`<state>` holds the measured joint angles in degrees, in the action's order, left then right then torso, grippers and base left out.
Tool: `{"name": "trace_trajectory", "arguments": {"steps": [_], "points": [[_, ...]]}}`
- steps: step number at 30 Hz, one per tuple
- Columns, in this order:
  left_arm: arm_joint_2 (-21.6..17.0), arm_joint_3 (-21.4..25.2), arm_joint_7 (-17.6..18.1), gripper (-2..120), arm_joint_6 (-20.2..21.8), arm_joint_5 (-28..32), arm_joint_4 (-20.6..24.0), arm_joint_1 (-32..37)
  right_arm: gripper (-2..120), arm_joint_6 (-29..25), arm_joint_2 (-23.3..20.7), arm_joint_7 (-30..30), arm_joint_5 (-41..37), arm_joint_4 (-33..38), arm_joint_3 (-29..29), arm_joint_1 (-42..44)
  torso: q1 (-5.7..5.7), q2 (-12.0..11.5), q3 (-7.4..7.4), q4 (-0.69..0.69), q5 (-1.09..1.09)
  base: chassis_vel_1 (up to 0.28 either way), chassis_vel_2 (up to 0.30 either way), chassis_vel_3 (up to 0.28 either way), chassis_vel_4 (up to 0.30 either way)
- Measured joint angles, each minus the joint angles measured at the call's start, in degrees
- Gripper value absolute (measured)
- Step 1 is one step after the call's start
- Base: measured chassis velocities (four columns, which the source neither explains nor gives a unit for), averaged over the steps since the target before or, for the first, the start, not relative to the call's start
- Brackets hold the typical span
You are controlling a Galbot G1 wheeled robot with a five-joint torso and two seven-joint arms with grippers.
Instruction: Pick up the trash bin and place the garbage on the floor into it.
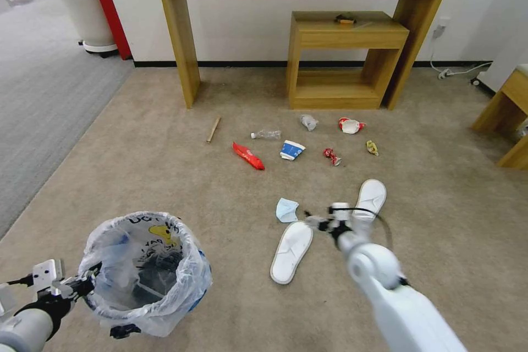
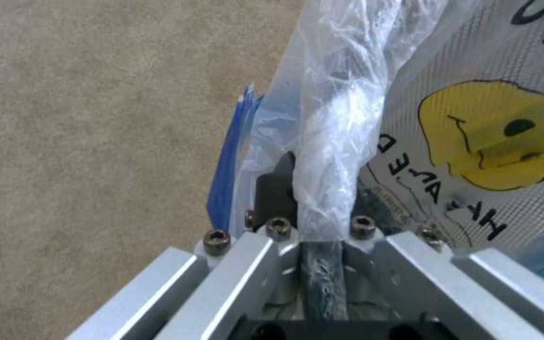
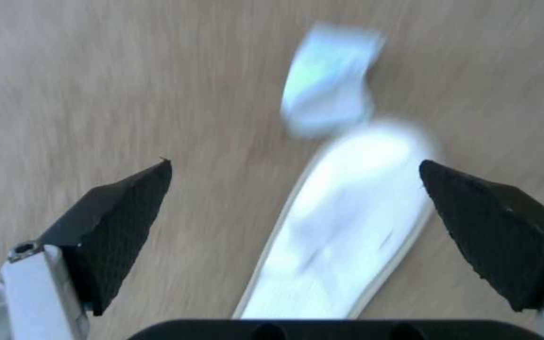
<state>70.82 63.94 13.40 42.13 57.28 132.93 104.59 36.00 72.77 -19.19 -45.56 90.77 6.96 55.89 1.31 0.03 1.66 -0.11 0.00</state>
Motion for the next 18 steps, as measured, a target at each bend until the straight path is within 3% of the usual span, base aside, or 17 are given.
{"name": "trace_trajectory", "arguments": {"steps": [7,18], "points": [[1.2,0.4,0.4,0,0.0,-0.3,0.1,0.6,100,4.6,3.5,-6.8,-1.8,-8.8,-5.1,-4.6,0.0,0.0,0.0,0.0,0.0,0.0,0.0,0.0,0.0],[1.4,-0.7,0.2,0,0.0,-2.2,0.2,0.5,100,2.9,7.0,-5.0,5.1,-17.4,-4.8,-7.9,0.0,0.0,-0.01,-0.01,0.0,0.0,0.0,0.0,0.0]]}}
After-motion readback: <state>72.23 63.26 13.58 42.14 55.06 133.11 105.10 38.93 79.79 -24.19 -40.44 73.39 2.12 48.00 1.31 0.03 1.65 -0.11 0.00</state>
